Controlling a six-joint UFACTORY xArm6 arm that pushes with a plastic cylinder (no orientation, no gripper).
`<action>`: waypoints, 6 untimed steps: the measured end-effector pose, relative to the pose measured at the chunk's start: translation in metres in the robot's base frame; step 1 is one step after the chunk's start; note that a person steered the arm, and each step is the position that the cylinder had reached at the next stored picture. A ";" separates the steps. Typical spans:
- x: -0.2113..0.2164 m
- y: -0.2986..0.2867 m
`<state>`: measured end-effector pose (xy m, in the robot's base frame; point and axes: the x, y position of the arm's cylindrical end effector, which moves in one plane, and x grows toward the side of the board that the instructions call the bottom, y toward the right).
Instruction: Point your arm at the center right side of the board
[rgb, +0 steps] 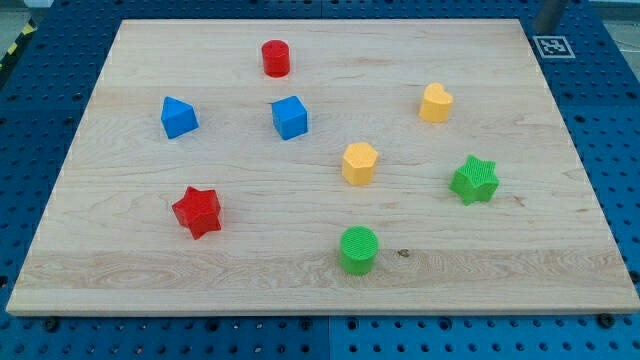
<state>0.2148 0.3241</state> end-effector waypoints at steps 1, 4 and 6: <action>0.021 -0.018; 0.106 -0.023; 0.168 -0.046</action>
